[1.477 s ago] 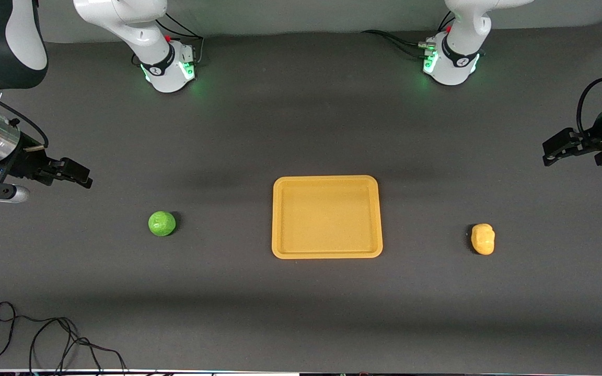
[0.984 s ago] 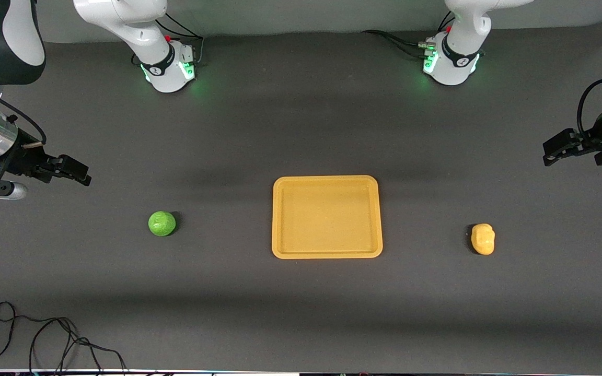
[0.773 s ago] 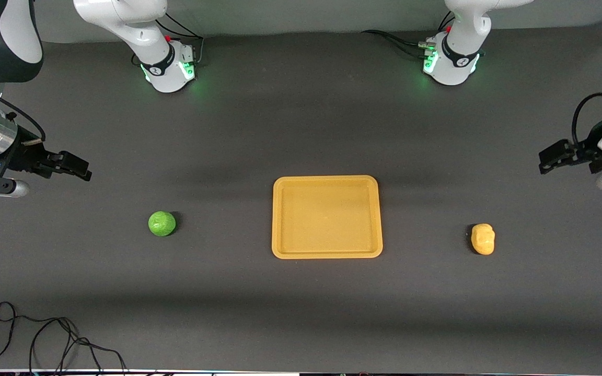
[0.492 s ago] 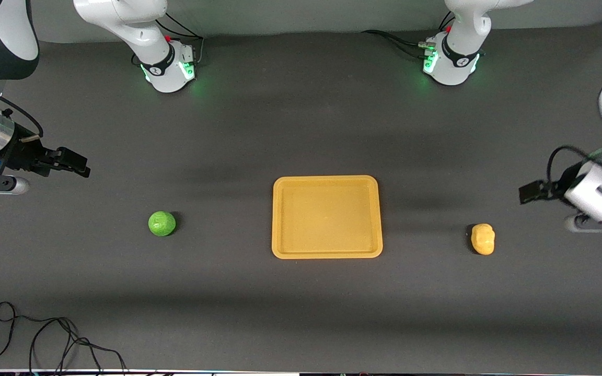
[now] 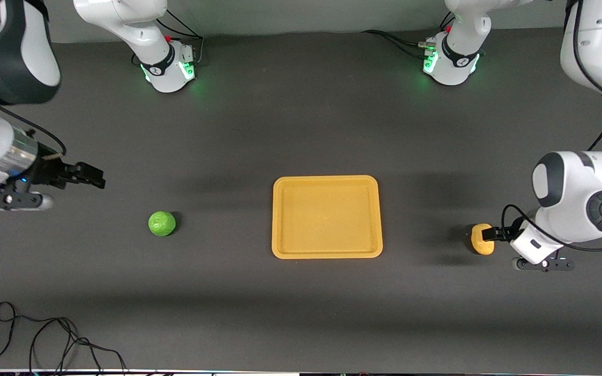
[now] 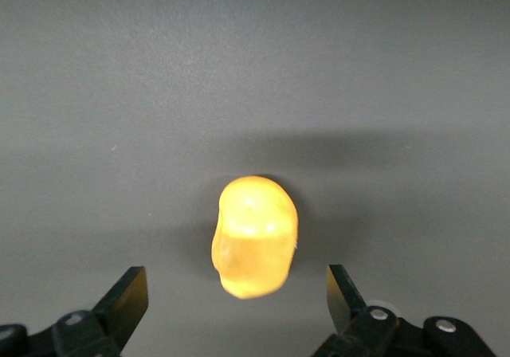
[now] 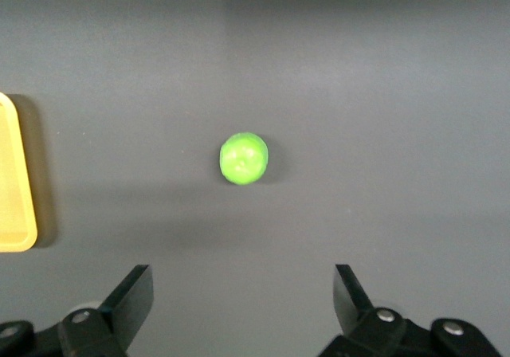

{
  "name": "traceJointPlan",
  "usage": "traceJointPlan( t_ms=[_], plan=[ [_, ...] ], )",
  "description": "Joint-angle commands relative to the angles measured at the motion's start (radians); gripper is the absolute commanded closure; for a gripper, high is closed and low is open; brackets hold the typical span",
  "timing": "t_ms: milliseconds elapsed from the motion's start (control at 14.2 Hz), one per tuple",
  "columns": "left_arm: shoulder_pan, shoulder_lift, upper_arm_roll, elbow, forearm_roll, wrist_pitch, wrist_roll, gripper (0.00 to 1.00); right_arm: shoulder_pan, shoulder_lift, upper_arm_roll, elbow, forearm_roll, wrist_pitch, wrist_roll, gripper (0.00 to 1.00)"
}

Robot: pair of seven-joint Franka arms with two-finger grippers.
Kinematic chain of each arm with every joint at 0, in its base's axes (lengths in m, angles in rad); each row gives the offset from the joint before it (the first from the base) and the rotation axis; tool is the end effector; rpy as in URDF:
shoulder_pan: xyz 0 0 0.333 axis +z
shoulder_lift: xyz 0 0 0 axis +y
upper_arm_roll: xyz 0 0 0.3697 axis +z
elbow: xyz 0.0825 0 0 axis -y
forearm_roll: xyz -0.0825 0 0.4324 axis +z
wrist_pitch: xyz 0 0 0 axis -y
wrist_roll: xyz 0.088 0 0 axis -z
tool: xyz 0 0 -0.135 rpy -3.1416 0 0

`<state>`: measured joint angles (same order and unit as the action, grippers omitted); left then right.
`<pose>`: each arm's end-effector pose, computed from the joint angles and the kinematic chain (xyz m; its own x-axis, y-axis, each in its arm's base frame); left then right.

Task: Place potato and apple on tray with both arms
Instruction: 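Reach the left gripper to the potato while the right gripper reaches the apple, then close the left gripper on the potato while the right gripper grasps the apple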

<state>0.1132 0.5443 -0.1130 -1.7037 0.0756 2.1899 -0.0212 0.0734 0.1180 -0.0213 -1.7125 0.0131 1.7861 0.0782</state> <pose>0.7309 0.0123 0.2621 0.9985 -0.0095 -0.0539 -0.0096 -1.0000 -0.0018 0.6455 0.0357 0.5204 0.9986 -0.0289 -0.0450 -0.0292 -0.9996 -0.0066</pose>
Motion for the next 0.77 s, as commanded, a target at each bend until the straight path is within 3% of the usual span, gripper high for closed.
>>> traceJointPlan(
  t_ms=[0,141,352,422,562,703],
  plan=[
    [0.016,0.012,-0.004,-0.065,0.015,0.098,0.001,0.00,0.009,0.046,-0.005,-0.092,-0.010,0.140,-0.018,0.00],
    [0.014,0.040,-0.004,-0.096,0.015,0.178,-0.005,0.00,0.011,0.084,-0.005,-0.189,-0.010,0.316,-0.018,0.00],
    [0.005,0.062,-0.004,-0.097,0.015,0.189,-0.009,0.00,0.028,0.207,-0.005,-0.199,-0.010,0.430,-0.015,0.00],
    [0.005,0.066,-0.004,-0.096,0.015,0.191,-0.009,0.06,0.028,0.233,-0.002,-0.200,-0.010,0.447,-0.015,0.00],
    [0.005,0.068,-0.004,-0.096,0.015,0.189,0.000,0.43,0.029,0.284,-0.002,-0.240,-0.010,0.530,-0.015,0.00],
    [0.003,0.068,-0.004,-0.091,0.015,0.183,0.004,0.60,0.040,0.322,-0.002,-0.297,-0.012,0.665,-0.017,0.00]
  ],
)
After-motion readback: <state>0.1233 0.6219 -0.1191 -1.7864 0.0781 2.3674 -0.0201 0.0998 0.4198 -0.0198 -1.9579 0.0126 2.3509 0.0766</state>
